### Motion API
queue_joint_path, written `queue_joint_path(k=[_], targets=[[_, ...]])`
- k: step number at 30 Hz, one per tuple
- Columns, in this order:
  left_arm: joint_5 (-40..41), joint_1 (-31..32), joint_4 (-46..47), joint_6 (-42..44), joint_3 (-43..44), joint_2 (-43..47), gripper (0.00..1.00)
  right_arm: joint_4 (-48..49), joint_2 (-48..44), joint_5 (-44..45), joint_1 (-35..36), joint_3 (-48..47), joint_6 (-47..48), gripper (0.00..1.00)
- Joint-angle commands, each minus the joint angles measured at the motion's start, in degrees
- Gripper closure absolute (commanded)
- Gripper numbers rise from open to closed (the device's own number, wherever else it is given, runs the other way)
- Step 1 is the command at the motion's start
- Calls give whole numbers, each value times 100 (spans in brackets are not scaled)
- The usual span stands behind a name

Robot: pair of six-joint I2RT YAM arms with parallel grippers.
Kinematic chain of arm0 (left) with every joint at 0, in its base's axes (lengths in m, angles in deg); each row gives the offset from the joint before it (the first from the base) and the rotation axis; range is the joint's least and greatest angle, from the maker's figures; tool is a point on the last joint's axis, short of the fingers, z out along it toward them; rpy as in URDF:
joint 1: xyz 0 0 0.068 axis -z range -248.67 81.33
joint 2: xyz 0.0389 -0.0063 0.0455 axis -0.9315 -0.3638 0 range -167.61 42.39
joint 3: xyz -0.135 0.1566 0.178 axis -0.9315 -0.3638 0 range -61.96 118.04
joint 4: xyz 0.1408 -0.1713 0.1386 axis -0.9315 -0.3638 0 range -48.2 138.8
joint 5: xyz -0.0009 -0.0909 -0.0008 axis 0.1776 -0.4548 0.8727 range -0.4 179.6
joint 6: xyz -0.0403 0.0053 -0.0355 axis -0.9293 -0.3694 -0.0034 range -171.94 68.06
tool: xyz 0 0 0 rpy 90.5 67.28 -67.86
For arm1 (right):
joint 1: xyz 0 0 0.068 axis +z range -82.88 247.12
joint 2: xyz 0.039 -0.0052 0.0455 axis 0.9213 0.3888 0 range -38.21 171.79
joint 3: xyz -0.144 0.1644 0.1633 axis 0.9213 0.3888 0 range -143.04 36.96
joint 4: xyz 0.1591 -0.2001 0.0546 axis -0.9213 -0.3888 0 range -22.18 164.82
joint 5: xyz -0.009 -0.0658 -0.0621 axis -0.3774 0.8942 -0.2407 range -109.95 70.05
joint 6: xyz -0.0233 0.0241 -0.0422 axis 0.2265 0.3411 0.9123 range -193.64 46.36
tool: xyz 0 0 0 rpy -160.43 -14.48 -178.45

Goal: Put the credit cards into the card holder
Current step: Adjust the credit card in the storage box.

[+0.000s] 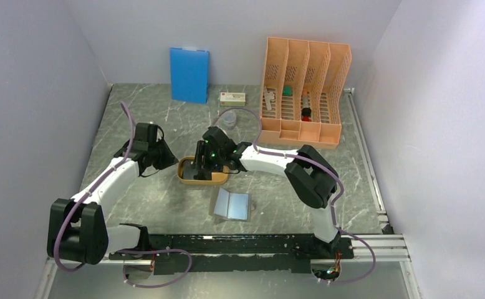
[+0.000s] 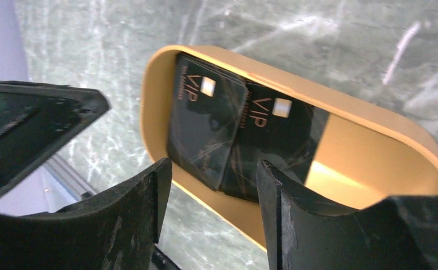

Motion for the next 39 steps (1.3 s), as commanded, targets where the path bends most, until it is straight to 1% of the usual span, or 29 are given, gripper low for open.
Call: queue_joint_path(k=[1,6,13,21,27,31,39], targets=[[-69,-46,124,102,-92,-116,81,663,19,-355,-32,88,-174,39],[2,-55,128,107,-121,-243,82,468,263,-369,-37,-131,-178,41],[17,-64,122,71,-155,-502,83,310,506,-392,-48,-282,-186,53],[42,-64,128,45,-150,-615,84,134,629,-387,-96,-291,-203,72],[75,-64,113,38,-132,-675,84,232,472,-368,-159,-16,-229,87],[60,-64,126,10,-130,-722,84,300,358,-400,-202,118,-251,99],[92,-70,125,14,-130,-767,84,421,72,-377,-315,460,-334,100]])
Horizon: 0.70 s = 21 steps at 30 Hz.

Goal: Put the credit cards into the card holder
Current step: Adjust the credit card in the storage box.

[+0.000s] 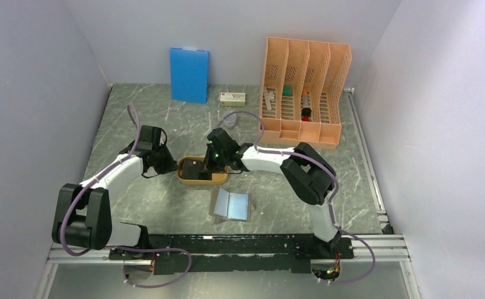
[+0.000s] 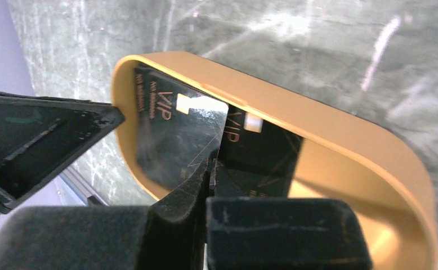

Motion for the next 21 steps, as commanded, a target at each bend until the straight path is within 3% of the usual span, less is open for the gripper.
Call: queue_joint_path(k=[1,21], targets=[[107,-36,54,-4,-3,-130,84,-146,-238,54,-129,292,-20,100],[37,-38,64,1,8,35,83,0,-542,-66,-172,291,134,100]])
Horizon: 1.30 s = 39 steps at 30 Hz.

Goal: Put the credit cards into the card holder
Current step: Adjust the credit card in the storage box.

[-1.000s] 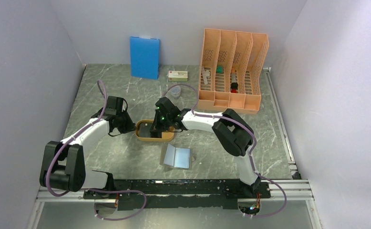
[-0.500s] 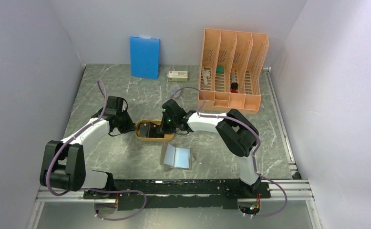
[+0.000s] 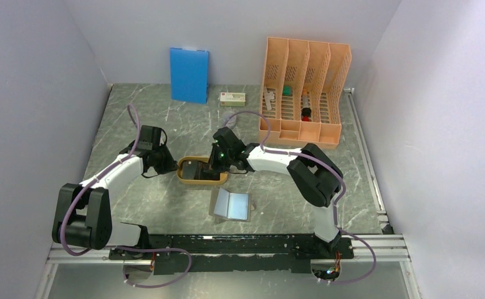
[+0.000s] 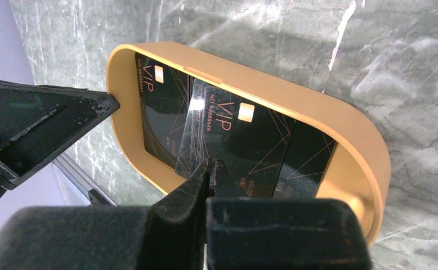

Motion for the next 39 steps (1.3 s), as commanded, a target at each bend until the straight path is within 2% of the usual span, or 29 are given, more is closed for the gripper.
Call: queue_joint_path(k=[1,2,5,7,11,13,17,20,22,26,30,32,39], targets=[[35,-38,51,4,8,58,83,-45,-144,108,-9,-173,201,100],[32,-38,47,10,15,75,83,-142,-139,238,7,-223,279,97],[18,-38,70,4,-4,87,83,-436,-67,421,75,-415,491,60],[11,-38,101,-4,-26,72,82,-633,32,564,124,-574,605,44],[-19,-38,143,-32,-61,5,82,-956,363,726,231,-927,782,32],[-15,-38,131,-23,-63,-16,82,-1152,534,870,277,-1116,877,30],[20,-38,82,-14,-47,-48,82,-1615,838,1157,329,-1389,1052,32],[55,-38,56,-9,-36,-77,82,-1851,902,1429,319,-1357,1120,38],[60,-38,52,-5,-30,-80,82,-1912,860,1548,309,-1253,1148,45],[60,-38,56,-6,-32,-101,83,-1913,736,1658,307,-1141,1224,65],[101,-38,27,2,-25,-91,83,-2056,720,1810,313,-1196,1360,79],[96,-38,24,5,-24,-39,83,-1893,599,1757,300,-1070,1385,81],[-313,-33,311,59,-40,161,82,-1231,561,671,269,-916,1020,80]])
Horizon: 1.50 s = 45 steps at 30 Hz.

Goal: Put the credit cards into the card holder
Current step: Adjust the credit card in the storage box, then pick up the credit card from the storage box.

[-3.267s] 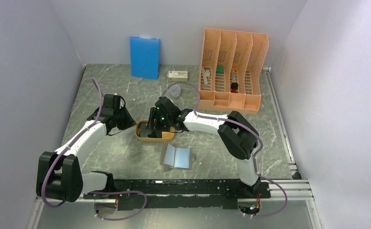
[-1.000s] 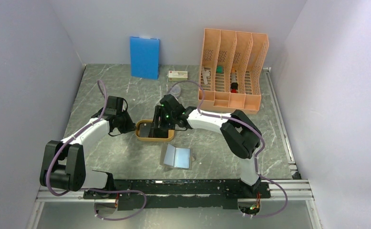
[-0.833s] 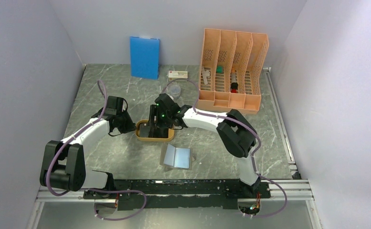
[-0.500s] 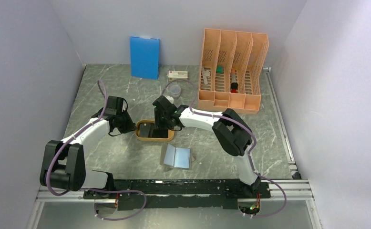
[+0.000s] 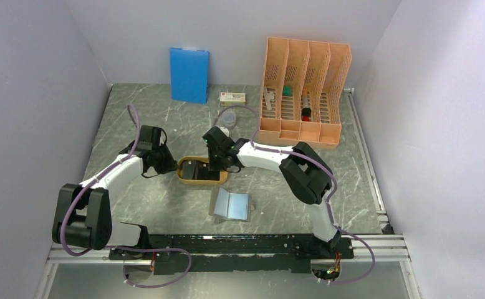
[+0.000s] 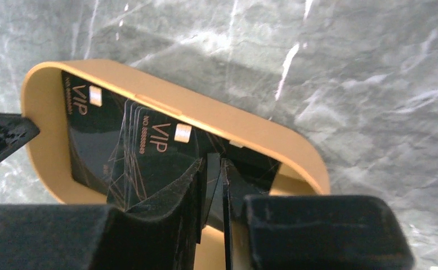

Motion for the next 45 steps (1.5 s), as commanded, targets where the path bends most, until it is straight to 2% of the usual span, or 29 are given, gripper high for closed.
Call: queue_joint_path(k=[1,3,10,13,15,17,20,26,34,45], targets=[[-316,-34,296,68,-26,136,82,296,31,-746,29,129,-280,80],[-280,-31,238,102,18,117,82,356,-64,-767,38,128,-385,79],[-193,-28,113,269,189,429,80,-195,-569,95,-50,152,-293,71],[-337,8,229,343,155,663,73,-214,-544,28,-144,332,-302,69],[-374,109,291,343,148,777,65,-165,-451,-47,-166,430,-337,69],[-365,292,349,368,196,826,58,-132,-350,-133,-168,446,-344,70],[-128,731,305,423,395,716,53,-112,-203,-264,-161,393,-343,72],[45,1138,329,503,630,158,53,-7,-38,-561,-153,291,-367,74],[110,1169,200,546,847,-592,54,469,145,-1209,-153,400,-511,76],[152,1177,70,539,929,-1044,55,935,301,-1704,-154,433,-667,77]])
